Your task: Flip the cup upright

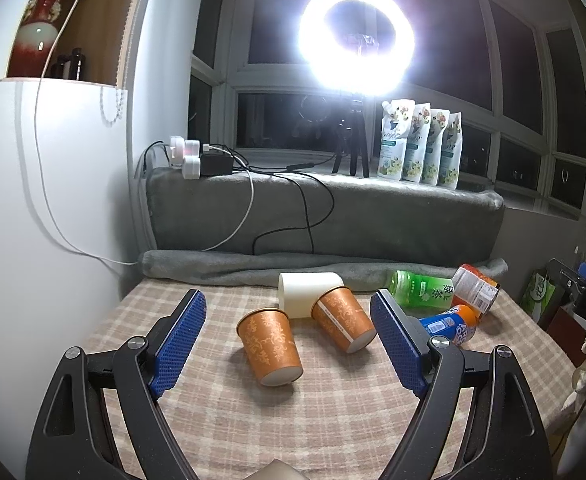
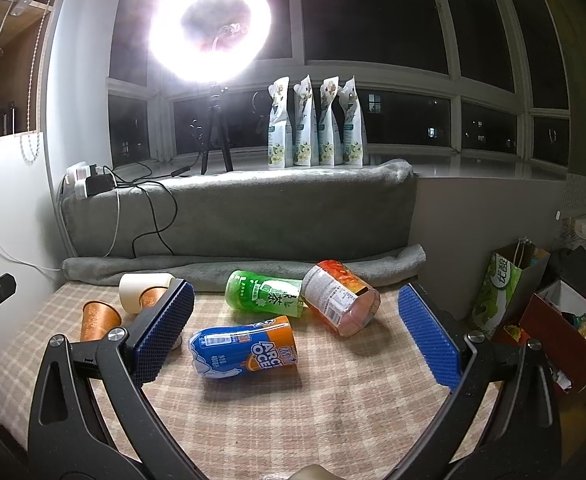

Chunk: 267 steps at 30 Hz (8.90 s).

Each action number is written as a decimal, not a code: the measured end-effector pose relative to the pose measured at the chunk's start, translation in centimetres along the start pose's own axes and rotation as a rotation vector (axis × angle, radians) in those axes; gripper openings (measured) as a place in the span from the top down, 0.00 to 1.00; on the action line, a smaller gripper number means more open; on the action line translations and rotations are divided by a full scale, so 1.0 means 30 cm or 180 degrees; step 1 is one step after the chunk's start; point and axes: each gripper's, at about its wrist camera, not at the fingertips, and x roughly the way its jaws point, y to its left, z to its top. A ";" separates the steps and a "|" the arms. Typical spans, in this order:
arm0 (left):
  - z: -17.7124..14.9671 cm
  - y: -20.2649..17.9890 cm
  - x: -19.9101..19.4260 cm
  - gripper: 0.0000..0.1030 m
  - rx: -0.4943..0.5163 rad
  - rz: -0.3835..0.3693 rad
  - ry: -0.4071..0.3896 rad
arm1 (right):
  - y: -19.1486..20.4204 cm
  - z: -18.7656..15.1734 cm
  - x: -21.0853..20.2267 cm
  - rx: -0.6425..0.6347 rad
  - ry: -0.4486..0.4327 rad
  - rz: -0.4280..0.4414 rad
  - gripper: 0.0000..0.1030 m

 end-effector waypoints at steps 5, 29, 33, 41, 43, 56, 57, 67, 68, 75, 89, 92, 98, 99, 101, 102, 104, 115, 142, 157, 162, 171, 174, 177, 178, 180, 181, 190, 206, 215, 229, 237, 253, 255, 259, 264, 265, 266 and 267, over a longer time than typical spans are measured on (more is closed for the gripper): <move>-0.001 -0.001 0.000 0.18 0.0002 0.0001 -0.0003 | 0.007 0.000 0.001 -0.0004 0.0005 0.0009 0.00; -0.031 0.058 0.024 0.18 -0.0044 0.0094 0.0141 | 0.096 -0.012 0.201 -0.0109 0.0517 0.0648 0.00; -0.060 0.086 0.022 0.18 -0.0067 0.0164 0.0226 | 0.162 -0.018 0.309 -0.0176 0.0765 0.0922 0.00; -0.110 0.162 0.007 0.18 -0.0144 0.0366 0.0338 | 0.350 0.007 0.498 -0.0829 0.0993 0.1300 0.00; -0.119 0.181 0.003 0.18 -0.0172 0.0404 0.0357 | 0.405 0.026 0.538 -0.1054 0.1045 0.1418 0.00; -0.171 0.281 0.053 0.18 -0.0375 0.0424 0.0650 | 0.791 0.016 0.757 -0.2820 0.1508 0.2079 0.00; -0.177 0.284 0.058 0.18 -0.0394 0.0411 0.0685 | 0.812 0.013 0.773 -0.2915 0.1539 0.2104 0.00; -0.187 0.356 0.113 0.18 -0.0585 0.0466 0.0798 | 0.959 -0.085 0.903 -0.3790 0.1953 0.2286 0.03; -0.188 0.367 0.118 0.18 -0.0605 0.0483 0.0798 | 0.962 -0.094 0.920 -0.3832 0.1986 0.2266 0.05; -0.191 0.417 0.140 0.18 -0.0686 0.0582 0.0831 | 0.979 -0.116 1.005 -0.3863 0.2099 0.2258 0.06; -0.184 0.409 0.140 0.18 -0.0669 0.0616 0.0807 | 0.970 -0.069 1.022 -0.3660 0.1888 0.2131 0.23; -0.176 0.398 0.132 0.18 -0.0645 0.0607 0.0777 | 0.989 0.020 1.040 -0.3442 0.1785 0.2154 0.24; -0.162 0.376 0.108 0.18 -0.0614 0.0595 0.0722 | 0.965 0.149 0.978 -0.3142 0.1530 0.2178 0.24; -0.160 0.373 0.101 0.18 -0.0613 0.0590 0.0708 | 0.957 0.178 0.965 -0.3076 0.1495 0.2200 0.24; -0.155 0.367 0.089 0.18 -0.0606 0.0579 0.0684 | 0.919 0.212 0.904 -0.2978 0.1459 0.2220 0.24; -0.152 0.363 0.081 0.18 -0.0596 0.0574 0.0667 | 0.907 0.233 0.886 -0.2919 0.1445 0.2244 0.24; -0.149 0.356 0.068 0.18 -0.0590 0.0557 0.0639 | 0.876 0.277 0.832 -0.2788 0.1419 0.2289 0.24; -0.149 0.289 -0.006 0.18 -0.0511 0.0359 0.0571 | 0.673 0.192 0.556 -0.1956 0.1633 0.2523 0.24; -0.178 0.090 0.058 0.18 -0.0539 -0.0736 0.1193 | 0.398 -0.311 0.595 0.0278 0.3208 0.2509 0.23; -0.181 0.028 0.258 0.19 -0.1043 -0.1351 0.1845 | 0.176 -0.188 0.429 0.0516 0.2428 0.2382 0.17; -0.208 0.029 0.380 0.19 -0.1512 -0.1496 0.2185 | 0.054 -0.186 0.313 0.0592 0.2208 0.2200 0.16; -0.260 0.047 0.493 0.20 -0.1823 -0.1445 0.2504 | -0.061 -0.211 0.239 0.0731 0.2069 0.2012 0.16; -0.258 0.041 0.503 0.20 -0.1777 -0.1436 0.2537 | -0.080 -0.209 0.229 0.0776 0.2028 0.1983 0.16; -0.251 0.034 0.512 0.24 -0.1719 -0.1410 0.2564 | -0.094 -0.215 0.228 0.0815 0.2020 0.1946 0.16; -0.250 0.030 0.516 0.26 -0.1698 -0.1404 0.2571 | -0.098 -0.217 0.228 0.0824 0.2020 0.1931 0.16; -0.249 0.021 0.520 0.31 -0.1645 -0.1405 0.2588 | -0.108 -0.218 0.229 0.0846 0.2014 0.1910 0.16; -0.249 0.018 0.521 0.31 -0.1624 -0.1403 0.2591 | -0.114 -0.219 0.229 0.0870 0.2007 0.1900 0.16; -0.231 -0.010 0.499 0.30 -0.1379 -0.1333 0.2484 | -0.136 -0.223 0.227 0.0927 0.1971 0.1825 0.16; -0.162 -0.131 0.428 0.48 -0.0682 -0.1130 0.1908 | -0.153 -0.236 0.234 0.0972 0.1979 0.1767 0.16; -0.174 -0.092 0.572 0.31 -0.0996 -0.1146 0.2329 | -0.145 -0.244 0.225 0.0867 0.1930 0.1706 0.16; -0.179 -0.142 0.709 0.27 -0.0902 -0.1212 0.2727 | -0.159 -0.256 0.221 0.0882 0.1935 0.1645 0.16; -0.168 -0.147 0.686 0.27 -0.0799 -0.1182 0.2602 | -0.175 -0.260 0.210 0.0908 0.1900 0.1617 0.16; -0.139 -0.192 0.526 0.28 -0.0357 -0.1048 0.1974 | -0.165 -0.256 0.206 0.0876 0.1861 0.1586 0.16; -0.143 -0.210 0.506 0.28 -0.0254 -0.1019 0.1888 | -0.163 -0.255 0.205 0.0855 0.1850 0.1570 0.16; -0.151 -0.241 0.476 0.28 -0.0094 -0.0987 0.1777 | -0.163 -0.256 0.208 0.0861 0.1842 0.1570 0.16; -0.163 -0.261 0.432 0.28 0.0030 -0.0973 0.1679 | -0.155 -0.254 0.204 0.0813 0.1812 0.1554 0.16; -0.164 -0.264 0.424 0.28 0.0044 -0.0975 0.1669 | -0.156 -0.254 0.203 0.0805 0.1804 0.1554 0.16; -0.166 -0.268 0.418 0.28 0.0060 -0.0980 0.1658 | -0.154 -0.252 0.203 0.0798 0.1797 0.1553 0.16; -0.168 -0.272 0.409 0.28 0.0091 -0.0985 0.1641 | -0.153 -0.252 0.202 0.0790 0.1792 0.1550 0.16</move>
